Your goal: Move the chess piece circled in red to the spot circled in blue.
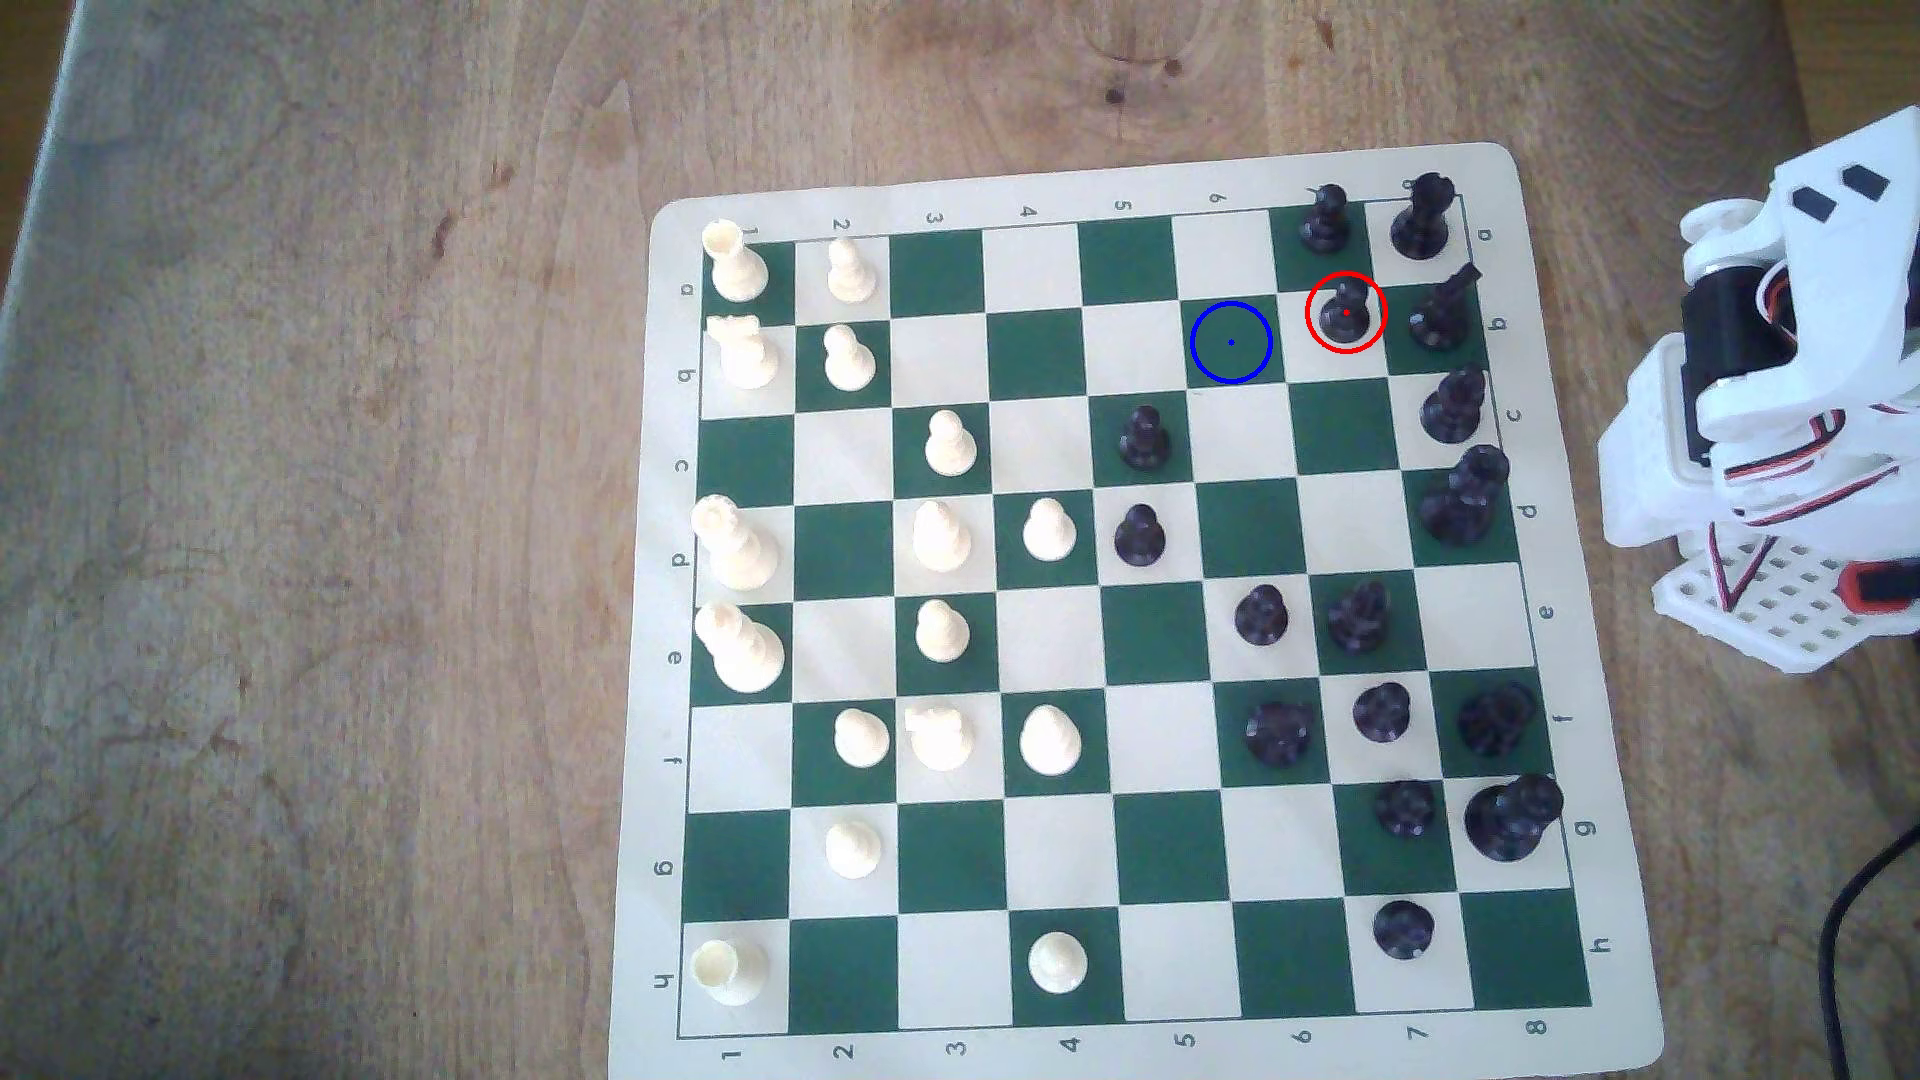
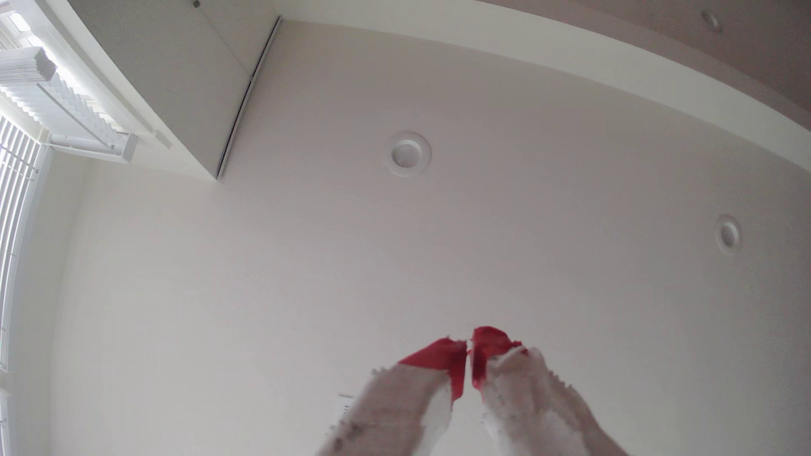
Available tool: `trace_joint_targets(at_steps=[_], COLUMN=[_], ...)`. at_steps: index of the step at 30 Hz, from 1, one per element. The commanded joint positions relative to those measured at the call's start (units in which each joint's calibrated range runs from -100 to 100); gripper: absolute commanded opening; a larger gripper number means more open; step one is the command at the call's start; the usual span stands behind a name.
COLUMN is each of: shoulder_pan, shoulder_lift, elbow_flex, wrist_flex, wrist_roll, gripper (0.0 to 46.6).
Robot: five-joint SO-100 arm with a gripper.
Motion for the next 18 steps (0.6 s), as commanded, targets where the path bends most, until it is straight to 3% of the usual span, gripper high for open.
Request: trace_joint_targets(at_steps=[1, 7, 18], shoulder_pan=[5.81, 6.99, 22.94], shoulder_lift=[-0.20, -0.20, -0.20], elbow_flex=[1.26, -2.36, -17.59], wrist_flex=[-0.21, 23.38, 82.59], wrist_roll=[0.15, 0.15, -0.15], gripper=[0.2, 0.2, 0.5])
